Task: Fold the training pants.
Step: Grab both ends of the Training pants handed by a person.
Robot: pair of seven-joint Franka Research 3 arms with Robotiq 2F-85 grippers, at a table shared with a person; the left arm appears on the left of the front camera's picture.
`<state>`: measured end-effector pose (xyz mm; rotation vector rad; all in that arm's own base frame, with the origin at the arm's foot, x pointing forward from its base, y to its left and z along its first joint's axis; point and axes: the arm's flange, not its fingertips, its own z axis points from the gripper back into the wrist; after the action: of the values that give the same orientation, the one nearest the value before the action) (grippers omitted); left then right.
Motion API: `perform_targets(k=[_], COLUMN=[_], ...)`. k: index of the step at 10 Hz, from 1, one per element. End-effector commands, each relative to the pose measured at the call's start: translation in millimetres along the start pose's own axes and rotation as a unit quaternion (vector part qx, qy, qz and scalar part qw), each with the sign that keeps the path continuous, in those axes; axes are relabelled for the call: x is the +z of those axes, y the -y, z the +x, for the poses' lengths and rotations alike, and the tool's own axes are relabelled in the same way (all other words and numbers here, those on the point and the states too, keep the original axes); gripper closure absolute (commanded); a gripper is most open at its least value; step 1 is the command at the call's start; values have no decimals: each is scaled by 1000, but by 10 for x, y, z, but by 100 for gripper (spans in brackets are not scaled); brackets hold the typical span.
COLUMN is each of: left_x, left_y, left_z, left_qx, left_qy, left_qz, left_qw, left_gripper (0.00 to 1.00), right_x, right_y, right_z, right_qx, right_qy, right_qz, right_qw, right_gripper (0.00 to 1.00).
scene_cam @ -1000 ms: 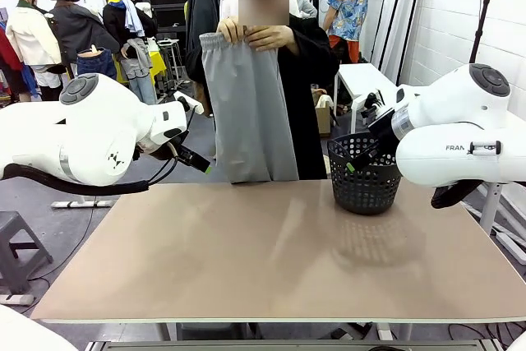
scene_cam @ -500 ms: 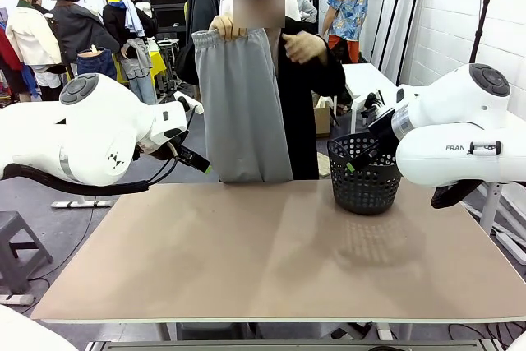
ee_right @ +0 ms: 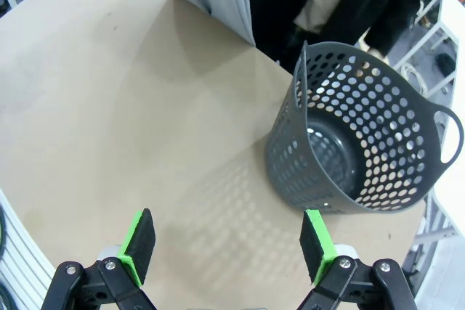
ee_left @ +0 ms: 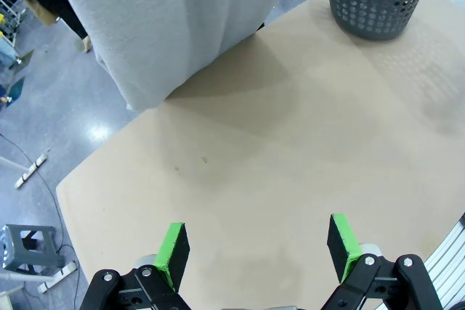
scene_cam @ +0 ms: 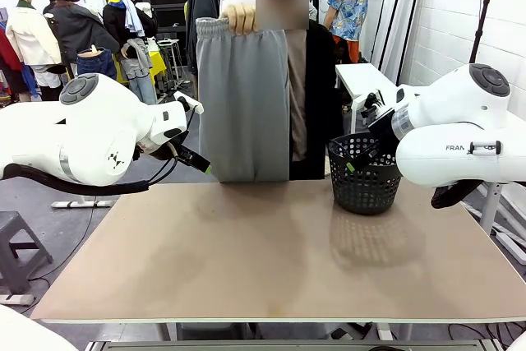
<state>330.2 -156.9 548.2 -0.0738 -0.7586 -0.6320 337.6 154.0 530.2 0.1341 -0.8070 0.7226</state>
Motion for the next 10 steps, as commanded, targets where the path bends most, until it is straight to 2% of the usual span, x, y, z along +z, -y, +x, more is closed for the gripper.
perform_targets(k=[1, 10], left_x=[-5, -5], left_y=[-1, -1], left_z=[-1, -1], left_qx=[0, 0], left_qy=[-1, -1], left_qz=[0, 0], left_qw=[1000, 1000], left_gripper=[0, 0], right_x=[2, 2], right_y=[6, 6], right_z=[-1, -1], right_qx=[0, 0], right_qy=[0, 0], right_qz=[-1, -1], right_qw=[1000, 1000], right_gripper=[0, 0])
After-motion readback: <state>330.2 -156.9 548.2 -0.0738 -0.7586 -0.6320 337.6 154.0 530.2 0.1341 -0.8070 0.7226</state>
